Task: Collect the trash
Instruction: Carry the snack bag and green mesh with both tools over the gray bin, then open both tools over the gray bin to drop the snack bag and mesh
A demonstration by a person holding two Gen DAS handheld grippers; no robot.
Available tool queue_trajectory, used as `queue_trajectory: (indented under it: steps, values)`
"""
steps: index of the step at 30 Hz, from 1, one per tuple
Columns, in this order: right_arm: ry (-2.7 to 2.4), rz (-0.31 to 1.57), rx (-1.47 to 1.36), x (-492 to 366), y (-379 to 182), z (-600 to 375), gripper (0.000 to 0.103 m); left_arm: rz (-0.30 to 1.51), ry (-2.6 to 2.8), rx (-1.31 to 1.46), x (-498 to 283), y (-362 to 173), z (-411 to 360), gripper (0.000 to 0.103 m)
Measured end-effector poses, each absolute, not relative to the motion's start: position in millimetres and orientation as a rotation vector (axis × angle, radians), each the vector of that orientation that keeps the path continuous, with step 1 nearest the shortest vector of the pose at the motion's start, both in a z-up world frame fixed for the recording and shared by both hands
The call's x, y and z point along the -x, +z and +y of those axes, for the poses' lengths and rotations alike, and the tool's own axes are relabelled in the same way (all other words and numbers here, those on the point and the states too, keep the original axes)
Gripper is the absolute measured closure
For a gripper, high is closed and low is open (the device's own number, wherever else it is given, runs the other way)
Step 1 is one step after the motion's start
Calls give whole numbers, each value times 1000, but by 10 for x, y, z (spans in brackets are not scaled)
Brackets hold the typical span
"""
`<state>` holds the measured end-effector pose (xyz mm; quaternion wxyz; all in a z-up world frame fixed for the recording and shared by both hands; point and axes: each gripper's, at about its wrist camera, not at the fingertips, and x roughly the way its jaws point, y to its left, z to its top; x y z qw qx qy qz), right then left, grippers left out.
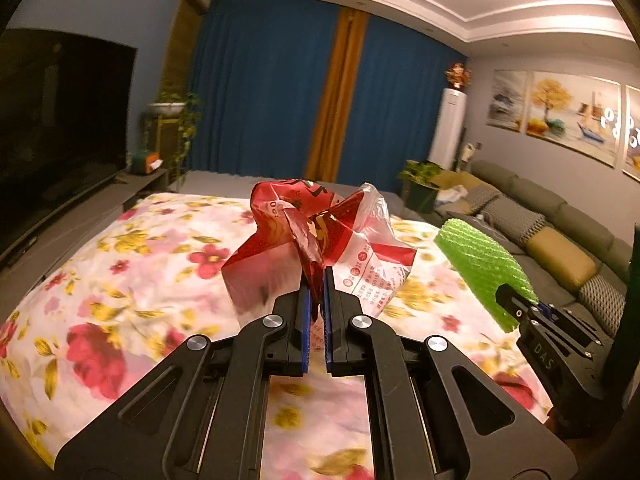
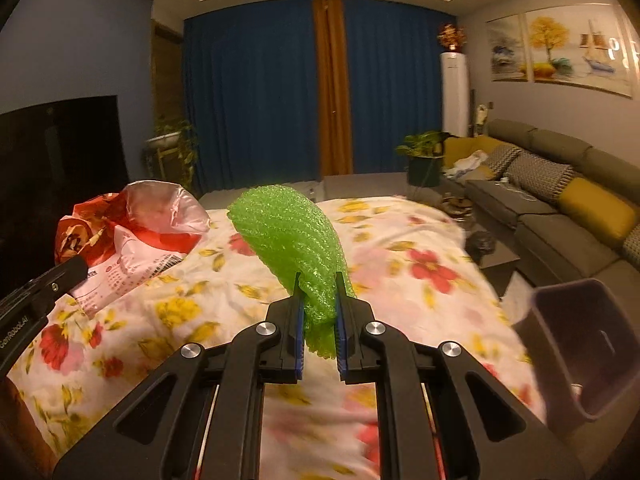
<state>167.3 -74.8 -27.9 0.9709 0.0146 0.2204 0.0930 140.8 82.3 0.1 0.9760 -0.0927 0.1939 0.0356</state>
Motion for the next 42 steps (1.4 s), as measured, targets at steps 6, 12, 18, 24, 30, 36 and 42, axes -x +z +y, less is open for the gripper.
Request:
queue_trajectory:
  steps: [6, 12, 18, 24, 30, 36, 42]
  values:
    - [121, 433, -51, -1439, -242, -1128, 90, 395, 12, 157, -1345, 2, 476, 99]
    - [63, 421, -77, -1292, -237, -1453, 90, 409, -36, 126, -1351, -33, 184, 99]
    - [5, 398, -98, -1202, -212, -1833, 90, 419, -88, 95, -1396, -41, -169, 99]
    - [-97, 367, -105, -1092, -197, -2303, 90, 417, -163, 58, -1484, -22, -632, 99]
    - [-216, 356, -111, -1023, -238, -2797, 90, 415, -270, 33, -1614, -30, -1186, 99]
    - [-310, 350, -135, -977, -277, -3220, 90, 411, -390, 17, -1750, -70, -1804, 99]
    - [-381, 326, -159, -974, -271, -3561, 89, 395, -493, 11, -1865, -94, -2309, 98]
